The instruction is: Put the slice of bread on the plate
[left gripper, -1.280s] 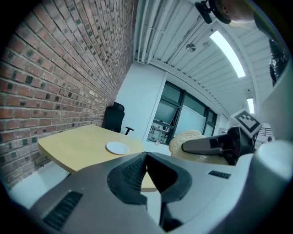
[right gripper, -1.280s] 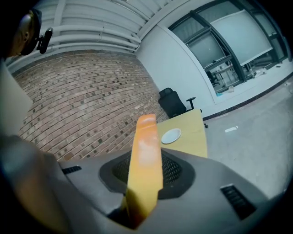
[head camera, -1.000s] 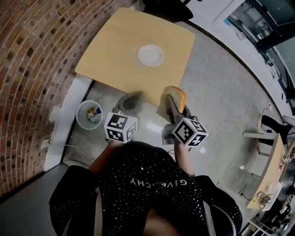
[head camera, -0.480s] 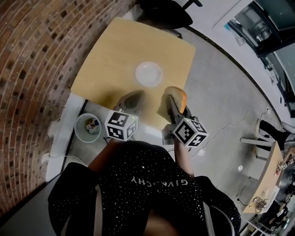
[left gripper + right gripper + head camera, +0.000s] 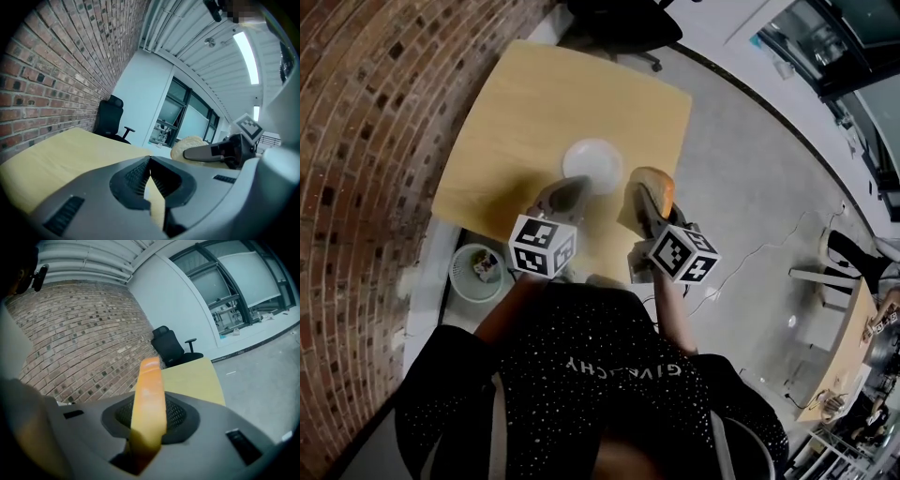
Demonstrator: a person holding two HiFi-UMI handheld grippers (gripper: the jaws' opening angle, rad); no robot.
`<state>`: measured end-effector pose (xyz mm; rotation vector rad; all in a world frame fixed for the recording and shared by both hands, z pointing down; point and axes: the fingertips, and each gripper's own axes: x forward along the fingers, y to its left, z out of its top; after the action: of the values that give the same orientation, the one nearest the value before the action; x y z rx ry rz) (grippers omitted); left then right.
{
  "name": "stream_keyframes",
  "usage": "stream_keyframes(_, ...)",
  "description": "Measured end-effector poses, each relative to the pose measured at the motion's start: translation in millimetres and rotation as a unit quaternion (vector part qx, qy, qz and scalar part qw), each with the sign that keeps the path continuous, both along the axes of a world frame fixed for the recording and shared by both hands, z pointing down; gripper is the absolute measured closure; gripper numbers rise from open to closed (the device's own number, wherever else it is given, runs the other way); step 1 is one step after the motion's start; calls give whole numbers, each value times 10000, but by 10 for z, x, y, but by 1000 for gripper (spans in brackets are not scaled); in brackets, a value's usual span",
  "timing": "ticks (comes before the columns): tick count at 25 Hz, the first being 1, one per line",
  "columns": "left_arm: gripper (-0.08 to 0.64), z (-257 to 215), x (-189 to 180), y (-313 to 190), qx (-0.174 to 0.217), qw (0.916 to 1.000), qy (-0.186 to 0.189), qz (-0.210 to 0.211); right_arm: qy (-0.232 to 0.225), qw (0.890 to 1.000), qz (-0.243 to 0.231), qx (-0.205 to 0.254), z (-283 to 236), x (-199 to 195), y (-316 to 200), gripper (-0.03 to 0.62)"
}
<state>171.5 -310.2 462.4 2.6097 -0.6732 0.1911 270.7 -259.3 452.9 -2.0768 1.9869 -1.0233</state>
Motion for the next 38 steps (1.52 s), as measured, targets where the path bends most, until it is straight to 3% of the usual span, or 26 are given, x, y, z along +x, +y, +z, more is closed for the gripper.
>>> stream_keyframes(10,550,431,-134,-271,-289,9982,-453,-265,-1237,9880,-497,-780,596,9,-724,489)
stream_keyframes(21,549,499,-402,-366,-637,9939,-333,-839,-1395,9676,-1279,-1672,1173,-532,-1417,489)
stream_keyframes(30,549,563,-589,-414,-754,9893,-334,-1206,-1263,9598,-1567,-1957,1363,-745,-1580,474)
stream_keyframes(34,550,559,-584,-404,-762,9889,-334,-1234,-945,9608,-1685,-1987,1353,-755,-1568,387)
stream_keyframes(38,549,529,-513,-389,-747,9896,-316,-1189,-207,9617,-1673,-2162,1328,-659,-1538,280)
